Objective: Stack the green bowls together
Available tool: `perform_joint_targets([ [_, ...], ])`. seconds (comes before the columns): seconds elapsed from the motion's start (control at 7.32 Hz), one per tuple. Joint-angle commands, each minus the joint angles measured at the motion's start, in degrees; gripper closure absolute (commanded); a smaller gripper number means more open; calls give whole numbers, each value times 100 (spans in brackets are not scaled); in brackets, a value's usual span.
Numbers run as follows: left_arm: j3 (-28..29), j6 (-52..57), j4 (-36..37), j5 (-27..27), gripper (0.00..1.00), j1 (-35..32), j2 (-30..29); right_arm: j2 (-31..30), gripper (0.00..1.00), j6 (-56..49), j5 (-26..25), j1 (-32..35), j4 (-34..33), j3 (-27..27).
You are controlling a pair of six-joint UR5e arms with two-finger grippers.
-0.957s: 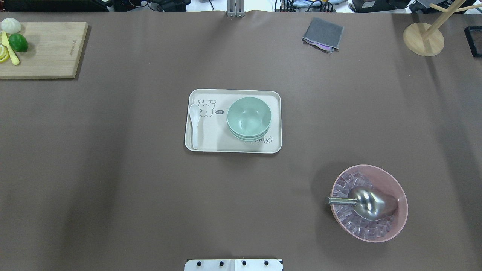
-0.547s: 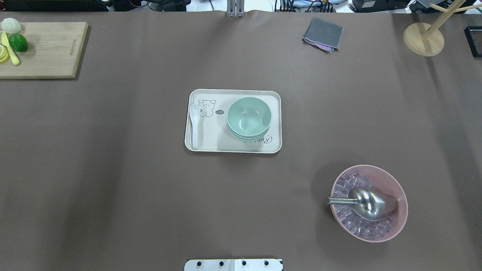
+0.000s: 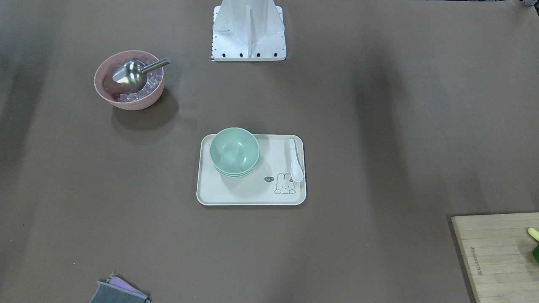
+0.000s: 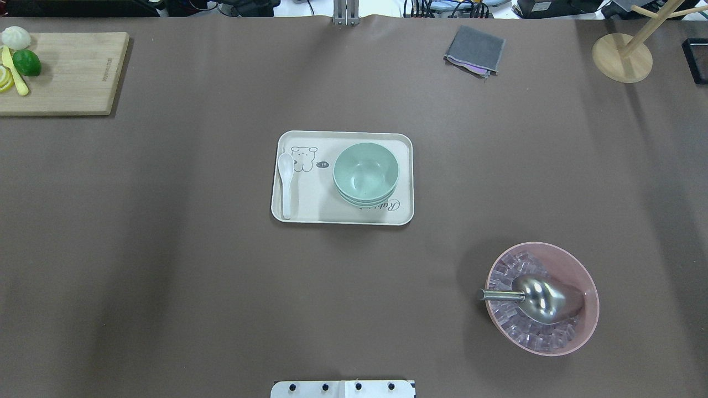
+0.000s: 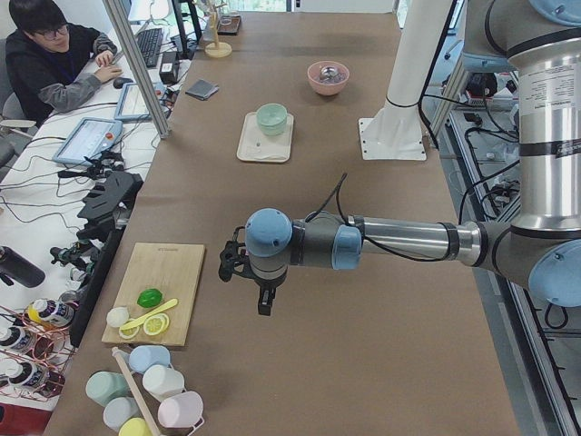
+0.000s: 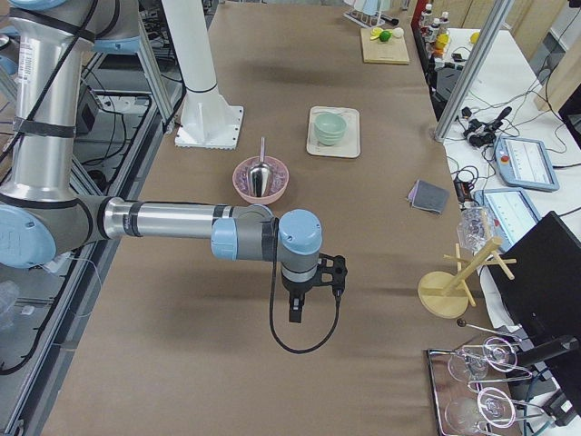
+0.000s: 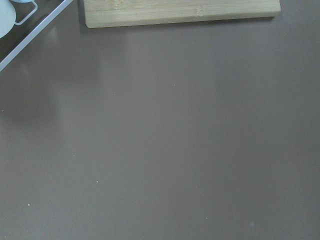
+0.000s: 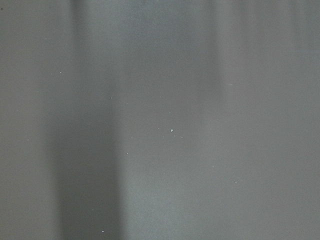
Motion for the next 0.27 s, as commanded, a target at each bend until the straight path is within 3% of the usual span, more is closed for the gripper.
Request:
perform_joint_targets([
  [0.0, 0, 9, 0, 0, 1, 3, -7, 0, 0, 0, 0, -2, -4, 5],
  [0.14, 0, 18, 0, 9, 1, -6, 1, 0, 0, 0, 0, -2, 5, 5],
])
